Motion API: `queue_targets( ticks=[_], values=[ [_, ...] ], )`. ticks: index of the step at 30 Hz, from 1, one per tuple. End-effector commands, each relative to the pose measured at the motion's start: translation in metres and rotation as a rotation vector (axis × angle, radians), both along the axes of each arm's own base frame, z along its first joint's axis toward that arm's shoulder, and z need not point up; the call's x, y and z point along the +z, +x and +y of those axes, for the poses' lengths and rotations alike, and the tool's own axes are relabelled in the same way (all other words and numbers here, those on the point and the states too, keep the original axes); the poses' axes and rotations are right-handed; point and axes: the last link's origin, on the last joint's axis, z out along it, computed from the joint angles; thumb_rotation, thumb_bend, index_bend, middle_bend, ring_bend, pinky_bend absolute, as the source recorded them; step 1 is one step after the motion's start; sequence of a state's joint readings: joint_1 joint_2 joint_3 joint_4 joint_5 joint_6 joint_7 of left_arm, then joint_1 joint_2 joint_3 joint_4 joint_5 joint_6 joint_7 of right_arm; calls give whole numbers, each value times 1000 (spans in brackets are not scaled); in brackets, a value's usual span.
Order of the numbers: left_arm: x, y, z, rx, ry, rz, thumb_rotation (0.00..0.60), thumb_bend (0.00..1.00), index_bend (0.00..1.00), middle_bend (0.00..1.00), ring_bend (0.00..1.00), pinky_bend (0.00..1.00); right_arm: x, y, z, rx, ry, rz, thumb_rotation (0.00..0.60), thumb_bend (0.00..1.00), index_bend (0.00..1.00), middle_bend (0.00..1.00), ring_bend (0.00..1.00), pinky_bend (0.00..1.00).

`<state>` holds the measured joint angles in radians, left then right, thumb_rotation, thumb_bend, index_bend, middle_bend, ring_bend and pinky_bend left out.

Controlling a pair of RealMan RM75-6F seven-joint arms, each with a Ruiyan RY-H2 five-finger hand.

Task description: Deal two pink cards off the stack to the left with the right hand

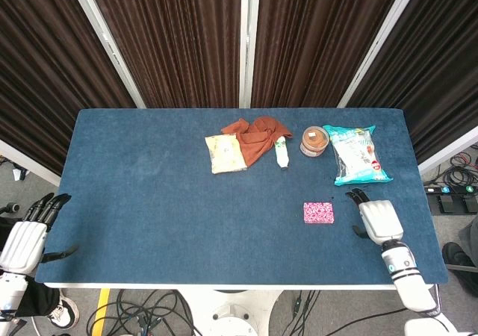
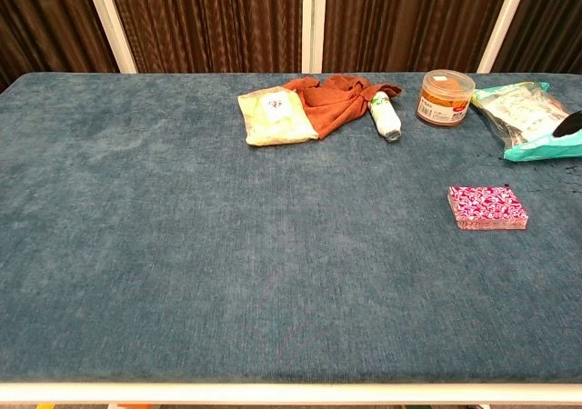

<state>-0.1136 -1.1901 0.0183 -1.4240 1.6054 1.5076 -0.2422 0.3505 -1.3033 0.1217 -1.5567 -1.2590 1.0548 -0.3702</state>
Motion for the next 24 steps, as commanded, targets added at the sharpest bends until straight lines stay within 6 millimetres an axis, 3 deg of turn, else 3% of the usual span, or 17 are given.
queue_targets(
  ticks=[1, 11, 24],
  values=[
    [1, -1, 0, 5, -3, 0, 600, 16, 91, 100, 0, 126, -20, 14, -14, -12, 51, 9, 600, 146, 206, 153, 748, 876],
    [2, -3, 0, 8, -3, -5, 600, 16, 92, 100, 0, 126, -47, 30, -24, -34, 95, 13, 600, 146, 193, 163, 748, 876],
    [6, -7, -2, 15, 7, -8, 600, 15, 92, 100, 0, 127, -63, 41, -32, -52, 123, 42, 600, 146, 191, 188, 764, 876]
  ],
)
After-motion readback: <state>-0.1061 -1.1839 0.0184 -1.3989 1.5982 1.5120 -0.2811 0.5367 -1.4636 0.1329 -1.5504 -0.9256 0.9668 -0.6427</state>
